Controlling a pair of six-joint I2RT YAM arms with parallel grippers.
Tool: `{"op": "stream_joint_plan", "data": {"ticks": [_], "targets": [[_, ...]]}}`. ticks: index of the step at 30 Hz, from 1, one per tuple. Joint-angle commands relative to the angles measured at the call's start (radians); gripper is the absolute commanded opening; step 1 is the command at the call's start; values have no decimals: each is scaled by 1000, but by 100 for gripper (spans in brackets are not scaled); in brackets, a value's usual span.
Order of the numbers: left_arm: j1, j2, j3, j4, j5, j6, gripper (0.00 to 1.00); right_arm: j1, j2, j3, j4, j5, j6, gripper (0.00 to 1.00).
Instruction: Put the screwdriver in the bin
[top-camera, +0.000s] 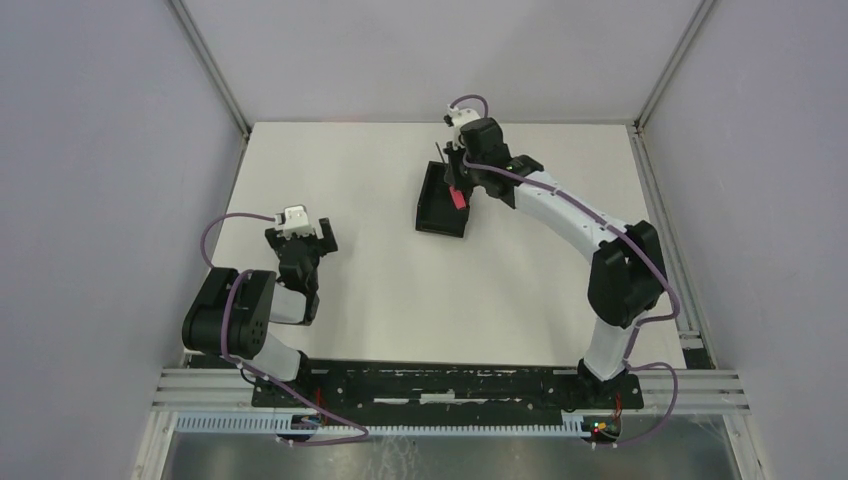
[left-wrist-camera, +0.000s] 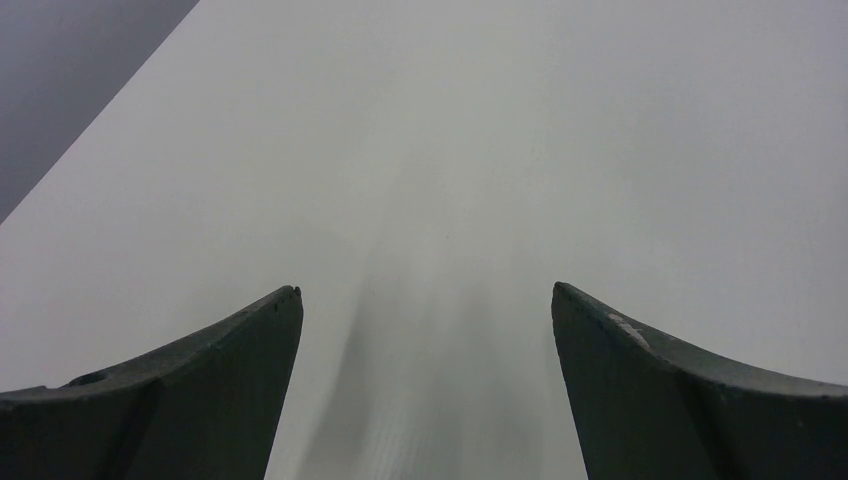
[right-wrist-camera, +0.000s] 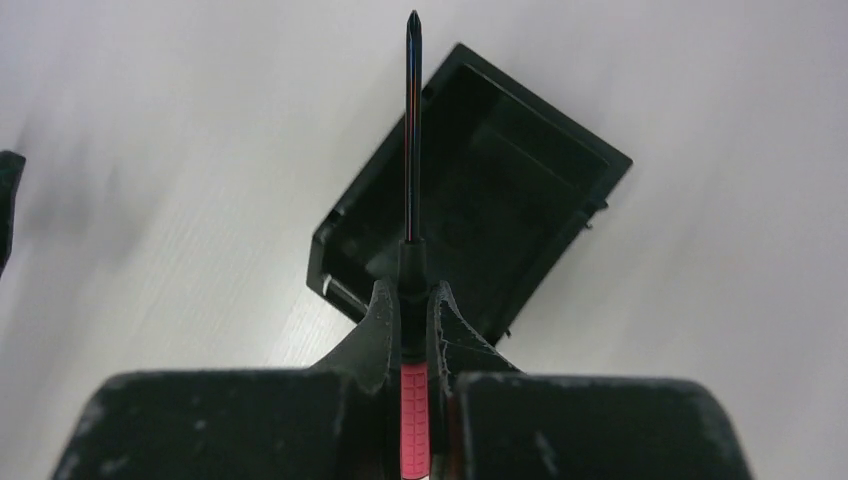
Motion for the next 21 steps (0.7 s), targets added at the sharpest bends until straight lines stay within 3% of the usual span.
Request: {"op": "stream_joint_plan", "data": {"ticks": [1,11,16,19,21], "targets": [[1,2,17,36,1,-13,100,26,71,-5,234,115,23,0],[2,2,17,36,2,-13,100,54,258,73,212,146,-48,1],[2,2,17,36,1,-14,100,59,258,77,217,132,-7,39],[1,2,17,36,2,-14,100,65,211,73,228,144,7,51],[2,2,17,36,2,-14,100,65,173,69,237,152,7,52]]}}
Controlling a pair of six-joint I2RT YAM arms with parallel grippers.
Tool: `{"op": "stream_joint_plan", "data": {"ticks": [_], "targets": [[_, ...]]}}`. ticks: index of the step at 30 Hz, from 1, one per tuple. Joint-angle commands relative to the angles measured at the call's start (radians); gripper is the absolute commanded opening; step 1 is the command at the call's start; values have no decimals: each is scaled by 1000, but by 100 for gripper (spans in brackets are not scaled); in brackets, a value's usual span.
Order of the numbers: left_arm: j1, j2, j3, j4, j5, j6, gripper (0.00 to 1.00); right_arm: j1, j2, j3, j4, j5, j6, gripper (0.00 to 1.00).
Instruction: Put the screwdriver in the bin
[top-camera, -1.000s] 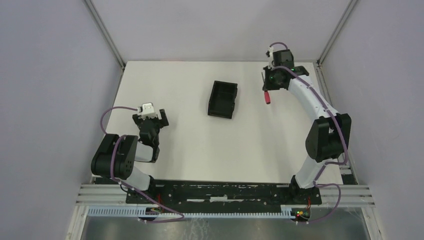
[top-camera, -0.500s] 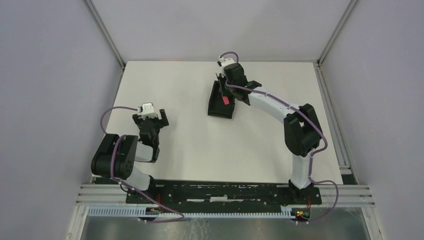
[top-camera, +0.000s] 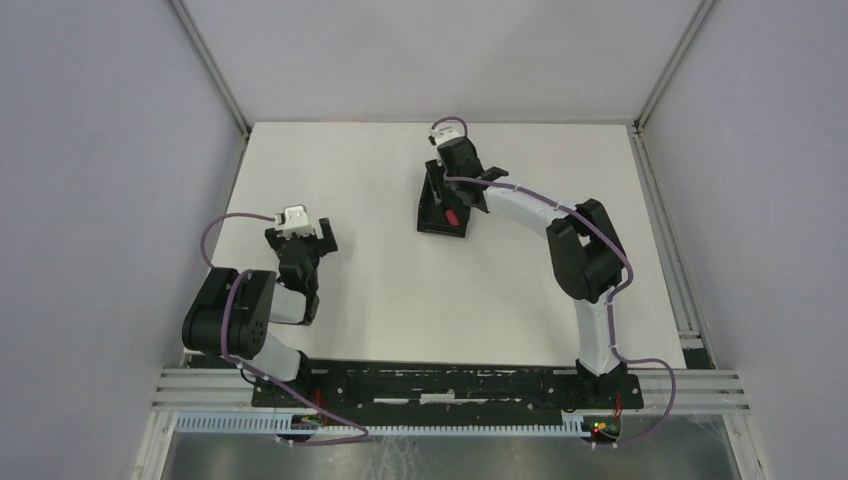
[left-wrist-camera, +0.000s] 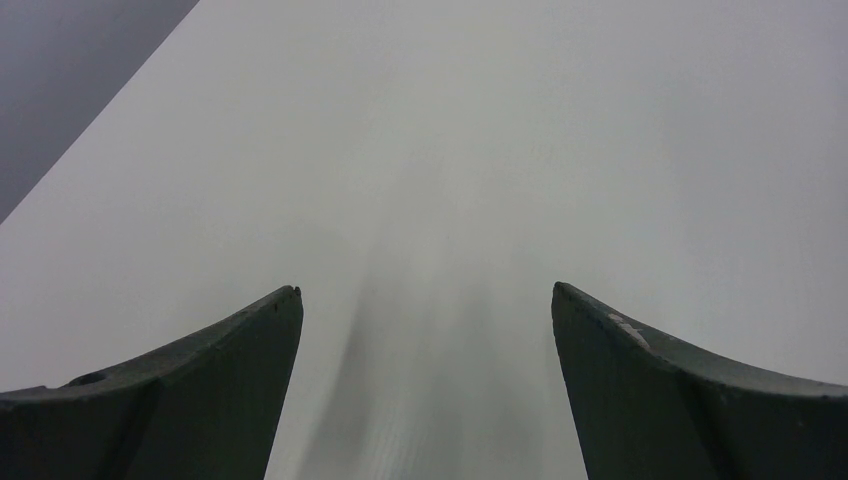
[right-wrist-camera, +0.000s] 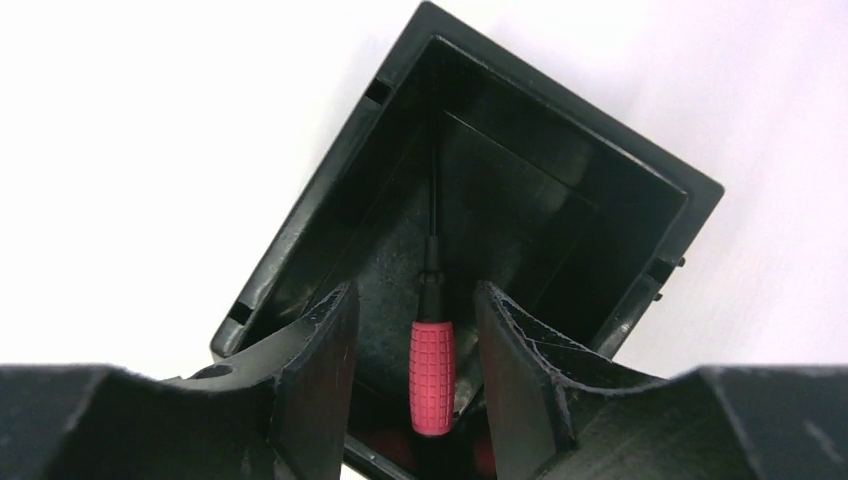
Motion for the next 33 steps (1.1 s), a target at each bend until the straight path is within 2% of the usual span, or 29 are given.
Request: {"op": "stream_joint_plan", "data": {"ticks": [1,3,4,5,6,12,15,21,27,33], "targets": [[1,2,17,36,1,-14,100,8,-131,34,62,27,13,53],[2,2,17,36,2,-14,100,9,-186,26,73,27,1,58],[1,2,17,36,2,-14,100,7,-219,21,75,30,-9,70],[2,2,17,36,1,-14,100,7,-246,10,77,44,-21,89],[2,2,17,36,2,-14,100,8,-282,-7,80,66,-38,98],[1,2,17,36,1,-13,100,-5,-536,-320,217,238,-153,98],[2,2,17,36,1,-13,100,-40,-639,-482,271,265,-198,98],[2,2,17,36,1,-14,100,-147,-837,-859,460,258,-180,98],[2,2,17,36,2,-13,100,-229,-918,-1134,603,274,-138,98],[1,2,17,36,2,-13,100,-236,-959,-1281,727,297,-153,98]]}}
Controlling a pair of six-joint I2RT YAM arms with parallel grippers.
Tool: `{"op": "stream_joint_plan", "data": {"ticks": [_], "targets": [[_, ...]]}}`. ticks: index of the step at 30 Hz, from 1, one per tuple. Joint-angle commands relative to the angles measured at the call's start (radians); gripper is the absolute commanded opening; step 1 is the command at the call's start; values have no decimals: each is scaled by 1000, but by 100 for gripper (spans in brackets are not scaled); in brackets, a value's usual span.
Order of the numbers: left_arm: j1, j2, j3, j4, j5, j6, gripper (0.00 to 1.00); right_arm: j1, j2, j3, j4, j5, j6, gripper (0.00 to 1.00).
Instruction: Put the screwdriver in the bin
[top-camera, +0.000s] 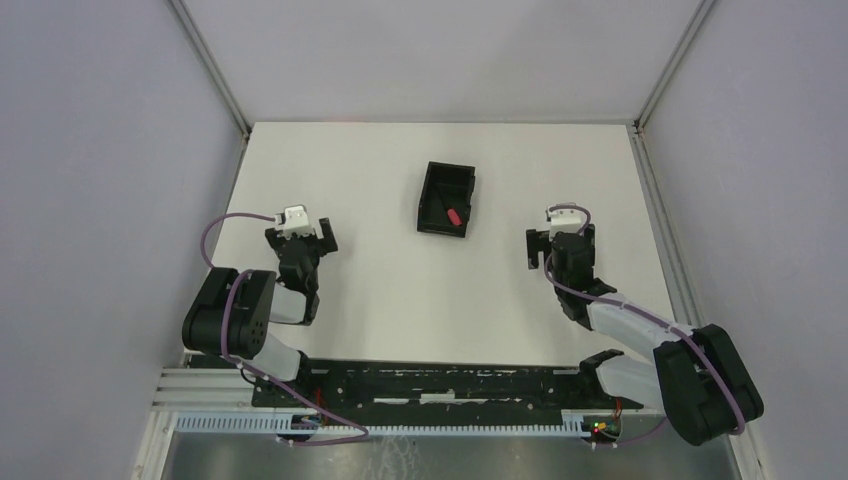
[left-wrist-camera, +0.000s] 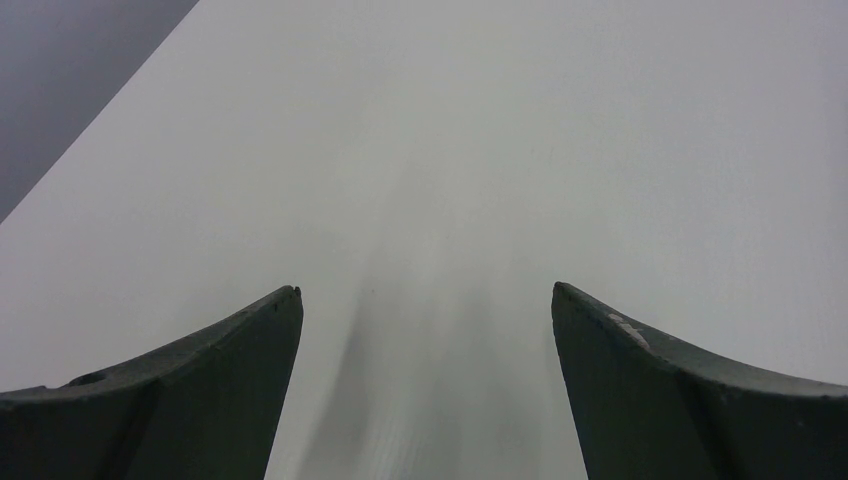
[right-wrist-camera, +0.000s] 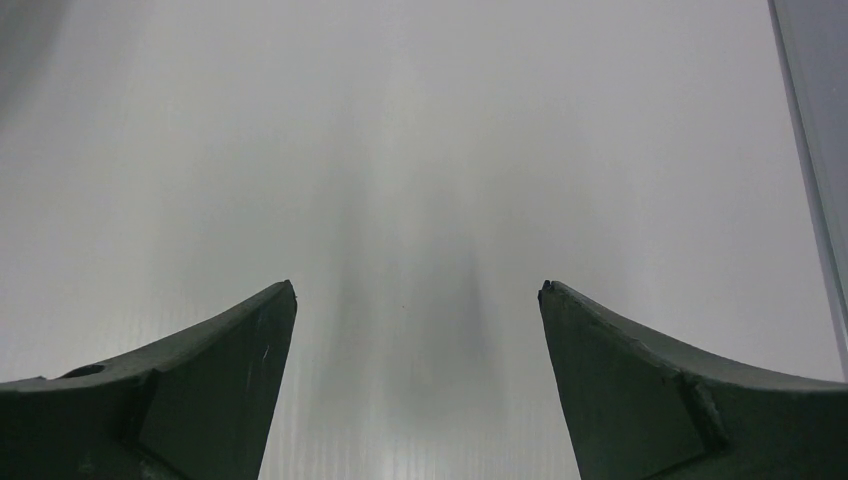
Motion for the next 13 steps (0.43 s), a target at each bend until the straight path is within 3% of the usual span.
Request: {"op": "stream_joint_plan", "data": {"ticks": [1,13], "targets": [[2,2,17,36,1,-14,100,-5,-43,-64,189,28,1,98],[2,5,19,36,0,-14,100,-7,-35,-61,197,28,5,98]]}}
